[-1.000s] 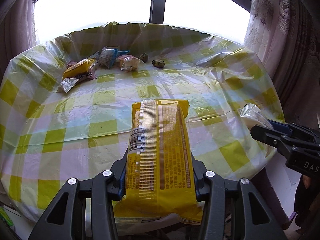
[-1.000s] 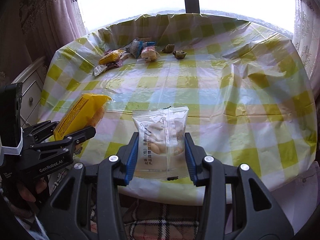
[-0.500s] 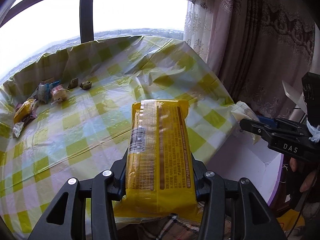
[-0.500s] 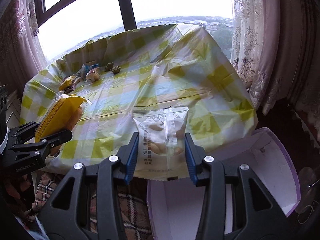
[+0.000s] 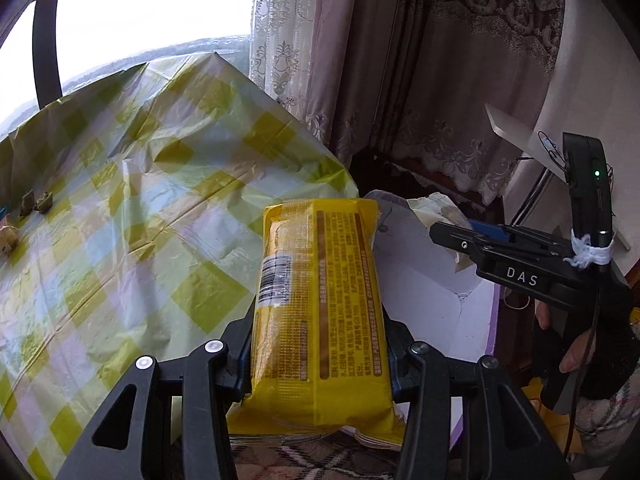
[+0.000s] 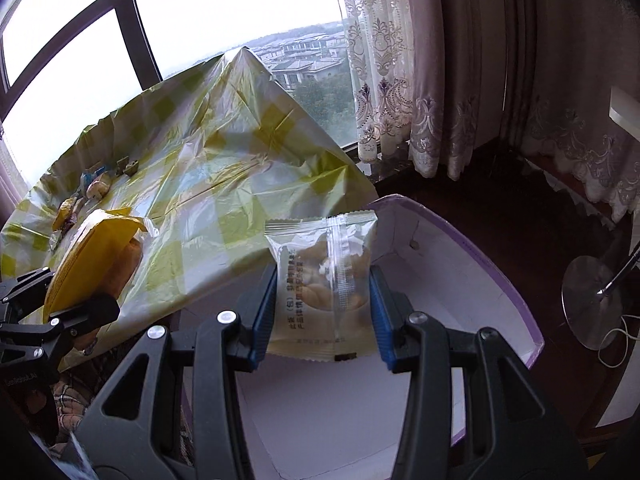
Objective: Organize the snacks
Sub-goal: 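Carry both packets to the white box and release them inside, then return both open tools to the snack pile, then grasp the red-printed bread bag with the right tool while the left tool grasps a white pastry packet, then carry both packets to the white box and release them inside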
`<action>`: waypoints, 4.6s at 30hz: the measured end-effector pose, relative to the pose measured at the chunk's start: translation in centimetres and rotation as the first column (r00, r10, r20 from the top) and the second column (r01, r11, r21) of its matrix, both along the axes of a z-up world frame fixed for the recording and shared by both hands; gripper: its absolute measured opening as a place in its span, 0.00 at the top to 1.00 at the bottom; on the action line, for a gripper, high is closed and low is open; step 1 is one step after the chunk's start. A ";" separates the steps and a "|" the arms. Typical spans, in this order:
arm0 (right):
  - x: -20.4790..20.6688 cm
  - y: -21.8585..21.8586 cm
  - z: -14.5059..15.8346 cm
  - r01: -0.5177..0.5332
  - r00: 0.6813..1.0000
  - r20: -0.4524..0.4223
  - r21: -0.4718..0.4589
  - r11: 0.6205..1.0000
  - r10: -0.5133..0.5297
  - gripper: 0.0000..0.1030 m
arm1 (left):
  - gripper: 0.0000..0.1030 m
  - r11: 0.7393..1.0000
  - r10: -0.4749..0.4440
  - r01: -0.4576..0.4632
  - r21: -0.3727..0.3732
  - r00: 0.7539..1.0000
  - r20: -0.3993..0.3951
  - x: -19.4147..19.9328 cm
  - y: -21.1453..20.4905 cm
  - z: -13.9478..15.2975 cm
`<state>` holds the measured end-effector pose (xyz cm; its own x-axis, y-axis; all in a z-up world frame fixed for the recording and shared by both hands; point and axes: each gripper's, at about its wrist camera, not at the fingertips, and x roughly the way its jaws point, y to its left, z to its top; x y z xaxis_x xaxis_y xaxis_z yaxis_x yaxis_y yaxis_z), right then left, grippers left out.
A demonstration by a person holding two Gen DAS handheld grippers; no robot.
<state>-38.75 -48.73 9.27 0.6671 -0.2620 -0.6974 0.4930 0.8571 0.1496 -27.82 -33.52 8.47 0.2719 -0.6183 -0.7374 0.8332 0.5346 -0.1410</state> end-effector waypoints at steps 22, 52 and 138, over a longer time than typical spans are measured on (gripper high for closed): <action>15.6 14.2 -2.3 -0.336 0.924 -0.159 0.092 0.937 0.347 0.20 | 0.20 0.823 0.568 -0.568 -0.018 0.823 -0.025 14.7 21.5 -4.1; 59.1 36.4 -6.7 -0.689 0.701 -0.269 -0.013 0.725 0.661 0.12 | 0.19 0.454 0.888 -0.890 0.023 0.455 0.071 36.3 45.6 -5.8; 34.1 32.0 -4.2 -0.649 0.754 -0.053 0.096 0.754 0.655 0.52 | 0.60 0.509 0.843 -0.853 -0.115 0.521 -0.135 22.5 38.0 -5.2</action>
